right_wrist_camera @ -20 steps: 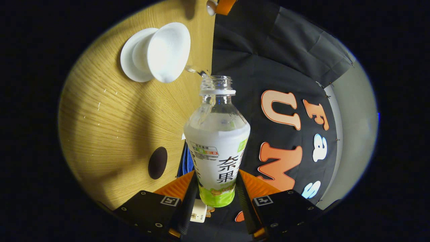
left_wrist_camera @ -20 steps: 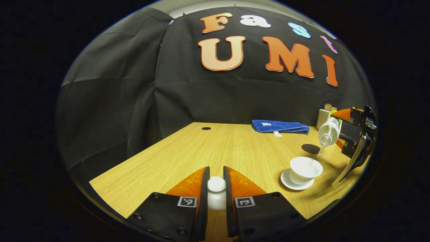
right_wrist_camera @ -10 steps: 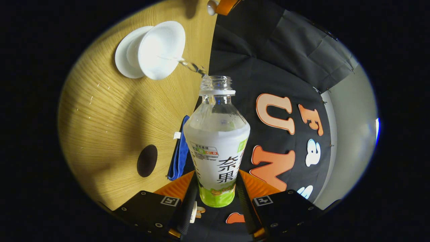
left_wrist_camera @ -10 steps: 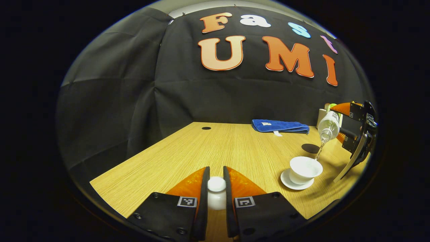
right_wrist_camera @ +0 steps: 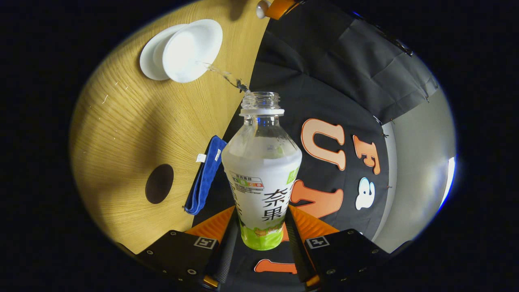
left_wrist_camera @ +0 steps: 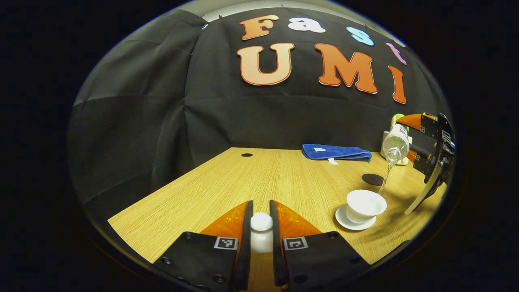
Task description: Open the teacup lid with one hand, grasp the water bottle and pour water into the teacup with the other hand; after pouring, place the water bottle on the coaster and then close the teacup lid.
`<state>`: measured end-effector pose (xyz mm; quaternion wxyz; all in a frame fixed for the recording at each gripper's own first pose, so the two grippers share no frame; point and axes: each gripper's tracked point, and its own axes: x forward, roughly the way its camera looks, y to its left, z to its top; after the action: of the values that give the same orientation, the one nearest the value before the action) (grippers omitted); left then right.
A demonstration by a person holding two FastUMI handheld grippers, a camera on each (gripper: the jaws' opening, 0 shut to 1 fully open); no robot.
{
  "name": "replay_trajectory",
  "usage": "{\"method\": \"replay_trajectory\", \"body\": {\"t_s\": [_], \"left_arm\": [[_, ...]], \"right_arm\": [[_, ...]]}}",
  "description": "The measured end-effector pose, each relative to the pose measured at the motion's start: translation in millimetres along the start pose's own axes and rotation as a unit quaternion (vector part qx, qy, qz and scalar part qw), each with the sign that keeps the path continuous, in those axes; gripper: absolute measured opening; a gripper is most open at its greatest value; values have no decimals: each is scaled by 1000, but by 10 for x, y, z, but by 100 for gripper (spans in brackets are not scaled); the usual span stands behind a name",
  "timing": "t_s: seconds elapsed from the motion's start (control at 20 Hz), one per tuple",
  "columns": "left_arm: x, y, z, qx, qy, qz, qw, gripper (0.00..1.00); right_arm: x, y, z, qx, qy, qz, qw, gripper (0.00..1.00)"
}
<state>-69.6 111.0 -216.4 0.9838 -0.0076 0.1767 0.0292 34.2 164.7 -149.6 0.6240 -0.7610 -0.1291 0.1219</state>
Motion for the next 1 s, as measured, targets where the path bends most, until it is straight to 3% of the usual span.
{"method": "replay_trajectory", "body": {"t_s": [0.2,0.7,0.8,1.0], "left_arm": [[-6,-12,11,1,-1,1,1000,27],[-40,-1,30,3,-2,2,1000,27],[-37,5,40,4,-3,4,1000,27],[-44,2,41,4,-3,4,1000,27]], "right_arm": [[9,-17,4,-10,-9,-16,1000,62],[26,-88,37,-62,-41,-62,995,65],[25,-104,41,-74,-44,-79,993,61],[4,-120,68,-89,-51,-101,990,65]]}}
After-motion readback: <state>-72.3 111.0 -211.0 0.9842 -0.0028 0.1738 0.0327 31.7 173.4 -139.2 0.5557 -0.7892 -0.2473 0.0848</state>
